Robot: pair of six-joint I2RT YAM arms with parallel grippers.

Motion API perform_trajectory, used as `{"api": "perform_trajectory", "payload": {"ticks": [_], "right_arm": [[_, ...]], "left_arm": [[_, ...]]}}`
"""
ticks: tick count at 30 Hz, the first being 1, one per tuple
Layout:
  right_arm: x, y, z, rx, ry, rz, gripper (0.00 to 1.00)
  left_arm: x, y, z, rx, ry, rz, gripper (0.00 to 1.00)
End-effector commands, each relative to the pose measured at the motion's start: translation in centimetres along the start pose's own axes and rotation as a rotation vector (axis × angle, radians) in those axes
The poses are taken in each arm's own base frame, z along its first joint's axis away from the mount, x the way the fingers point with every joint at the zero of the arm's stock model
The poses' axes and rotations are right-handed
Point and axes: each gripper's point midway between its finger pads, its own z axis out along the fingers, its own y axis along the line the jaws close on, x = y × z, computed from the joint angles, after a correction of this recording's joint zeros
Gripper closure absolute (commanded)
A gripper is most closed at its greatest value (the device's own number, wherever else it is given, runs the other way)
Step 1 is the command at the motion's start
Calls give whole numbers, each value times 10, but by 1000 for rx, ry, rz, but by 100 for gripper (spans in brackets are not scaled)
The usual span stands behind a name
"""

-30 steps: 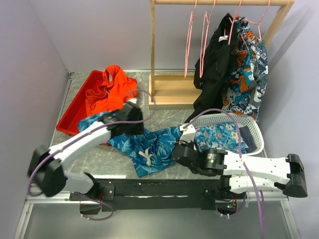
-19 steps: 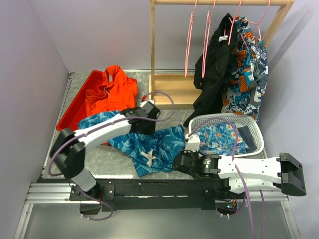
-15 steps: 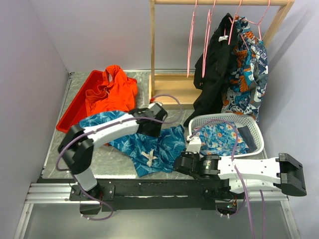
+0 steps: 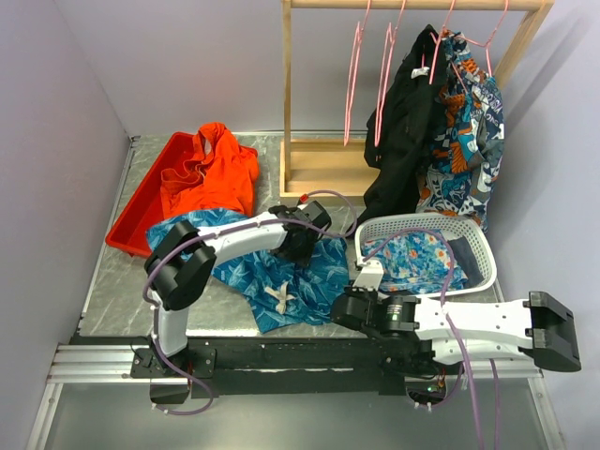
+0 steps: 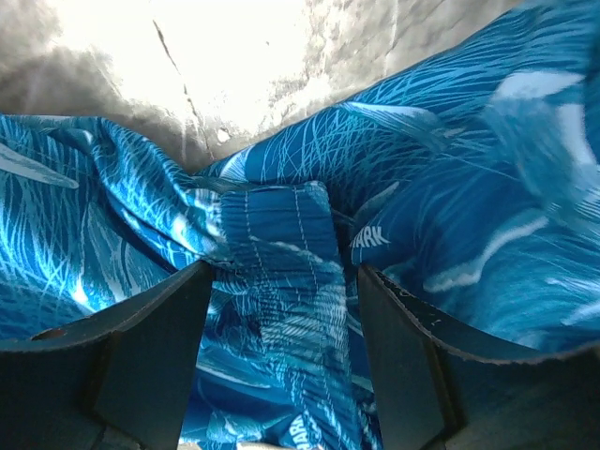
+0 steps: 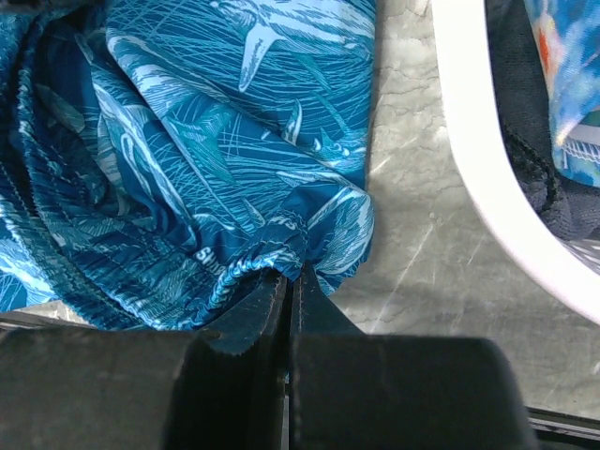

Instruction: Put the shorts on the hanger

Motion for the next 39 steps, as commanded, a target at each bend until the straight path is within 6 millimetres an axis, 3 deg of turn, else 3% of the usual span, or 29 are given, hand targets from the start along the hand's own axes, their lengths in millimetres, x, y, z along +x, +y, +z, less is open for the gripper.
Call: {"api": "perform_trajectory", "payload": {"ticks": [1, 3, 8, 10, 17, 20, 21, 24, 27, 28, 29, 30, 31, 33, 34, 35, 36, 38, 39], "right_arm": [[-5, 1, -1, -18, -35, 45, 100], [-5, -1, -1, -16, -35, 51, 100], [-8, -5, -5, -19, -45, 67, 100], [-9, -7, -5, -19, -48, 73, 100], [-10, -8, -7, -18, -54, 78, 100], [-13, -9, -8, -14, -58, 77, 100], [-15, -9, -10, -13, -65, 80, 100], [-27, -6, -18, -25, -85, 84, 100], [-54, -1, -33, -38, -143, 88, 100], [-68, -1, -38, -32, -184, 96, 100], [-79, 0, -44, -34, -208, 78, 100], [-102, 11, -59, -73, -248, 108, 100], [-121, 12, -66, -74, -288, 125, 100], [-171, 24, -92, -123, -387, 137, 100], [-192, 20, -99, -113, -429, 163, 100], [-222, 30, -118, -166, -479, 167, 100], [-236, 33, -127, -184, -507, 171, 100], [-274, 39, -150, -225, -573, 184, 100], [-284, 41, -158, -234, -591, 184, 100]], "left_arm": [[2, 3, 2, -21, 4, 2, 32], [3, 10, 2, -60, 3, -5, 34], [-10, 25, -14, -95, -59, -57, 56], [-13, 32, -19, -96, -72, -79, 59], [-12, 46, -12, -72, -59, -128, 76], [-15, 49, -15, -64, -70, -151, 88], [-18, 52, -17, -70, -79, -158, 97], [-36, 65, -37, -87, -150, -207, 99], [-65, 80, -81, -55, -264, -310, 99], [-82, 82, -113, -1, -338, -357, 99], [-92, 85, -131, 24, -384, -387, 99], [-104, 86, -150, 57, -442, -419, 99], [-125, 87, -192, 133, -536, -463, 99], [-142, 82, -237, 208, -621, -482, 99], [-163, 87, -280, 235, -718, -517, 99], [-169, 83, -302, 256, -755, -517, 99], [-180, 89, -345, 295, -828, -539, 99], [-192, 88, -373, 318, -892, -546, 99], [-198, 96, -406, 352, -962, -563, 99]]}}
